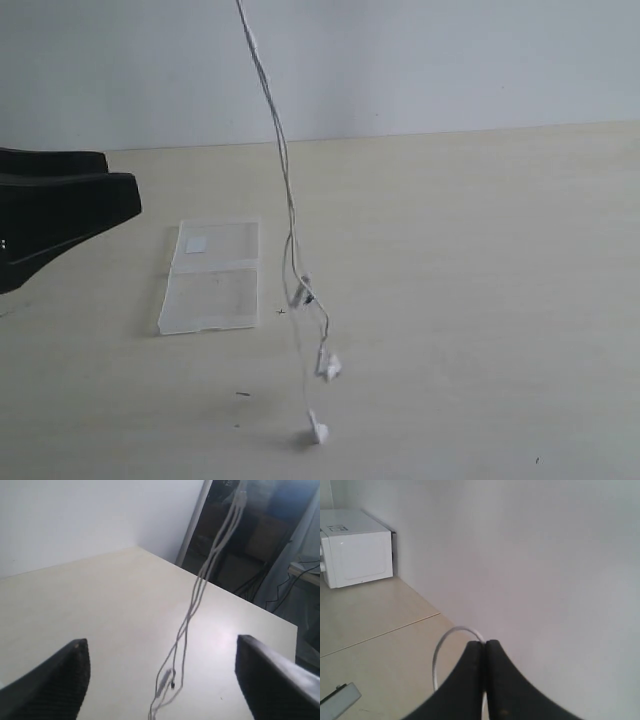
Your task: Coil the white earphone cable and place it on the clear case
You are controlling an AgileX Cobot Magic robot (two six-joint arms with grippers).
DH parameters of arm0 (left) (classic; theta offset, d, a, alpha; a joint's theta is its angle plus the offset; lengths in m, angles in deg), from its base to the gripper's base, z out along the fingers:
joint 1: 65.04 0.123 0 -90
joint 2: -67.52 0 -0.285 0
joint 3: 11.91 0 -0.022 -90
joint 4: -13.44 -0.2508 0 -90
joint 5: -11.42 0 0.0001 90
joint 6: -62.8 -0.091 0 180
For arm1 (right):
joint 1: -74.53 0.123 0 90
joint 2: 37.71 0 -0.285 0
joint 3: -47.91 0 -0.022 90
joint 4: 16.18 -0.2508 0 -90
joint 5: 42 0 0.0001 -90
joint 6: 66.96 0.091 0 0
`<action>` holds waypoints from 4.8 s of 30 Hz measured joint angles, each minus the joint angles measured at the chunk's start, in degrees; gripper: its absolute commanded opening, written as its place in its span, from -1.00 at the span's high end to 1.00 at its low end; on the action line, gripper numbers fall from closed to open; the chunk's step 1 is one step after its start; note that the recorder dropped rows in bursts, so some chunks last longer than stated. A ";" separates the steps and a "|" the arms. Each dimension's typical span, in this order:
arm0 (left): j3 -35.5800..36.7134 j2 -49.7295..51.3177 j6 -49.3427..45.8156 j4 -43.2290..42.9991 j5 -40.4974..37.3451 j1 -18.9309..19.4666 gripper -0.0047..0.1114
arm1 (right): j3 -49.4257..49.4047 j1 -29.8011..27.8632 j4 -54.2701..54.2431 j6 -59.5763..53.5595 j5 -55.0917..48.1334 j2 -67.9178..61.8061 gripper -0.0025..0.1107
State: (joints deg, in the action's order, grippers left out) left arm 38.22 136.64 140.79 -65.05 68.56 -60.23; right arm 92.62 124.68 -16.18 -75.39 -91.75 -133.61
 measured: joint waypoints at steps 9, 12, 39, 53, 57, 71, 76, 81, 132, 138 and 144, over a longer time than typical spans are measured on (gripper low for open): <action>0.00 0.00 0.00 -0.08 2.62 0.00 -0.40 | 2.60 0.00 0.00 0.69 2.52 -0.49 0.96; 0.00 0.00 -0.74 -0.08 2.62 0.00 -0.40 | 5.38 0.00 0.00 0.91 1.61 -1.06 0.96; 0.00 0.63 -11.00 9.28 -4.74 -9.65 0.92 | 6.77 0.00 11.27 6.76 -12.80 -0.49 0.96; -4.67 -18.92 16.54 -14.02 -29.10 -9.80 0.92 | -7.06 0.00 23.16 10.96 -19.95 6.71 0.96; -5.72 -24.48 25.42 -20.12 -31.33 -9.80 0.92 | -16.44 0.00 21.10 11.19 -20.08 6.83 0.96; -5.81 -29.37 31.63 -21.58 -31.18 -9.80 0.92 | -50.87 0.00 -23.11 -18.82 1.02 0.05 0.55; -5.81 -29.37 31.81 -21.58 -33.26 -9.80 0.92 | -51.30 0.00 -28.91 -23.35 5.36 -2.13 -0.28; -5.81 -29.37 31.90 -21.58 -36.07 -9.80 0.92 | -51.30 0.00 -30.56 -23.77 3.73 3.85 -0.28; -5.81 -26.65 31.90 -20.17 -50.91 -9.80 0.92 | -46.48 1.67 -99.46 -93.44 20.19 -15.17 -0.69; -5.81 -25.23 31.90 -20.17 -51.24 -9.80 0.92 | -41.61 5.86 -99.56 -93.64 24.98 -18.44 -0.69; -5.81 -24.19 31.90 -20.17 -52.50 -9.80 0.92 | -37.83 7.76 -99.56 -93.78 25.76 -21.31 -0.69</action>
State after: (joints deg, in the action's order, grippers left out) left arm 32.41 112.46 172.68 -85.22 16.05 -70.03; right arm 54.79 132.44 -115.74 -169.17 -65.99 -154.93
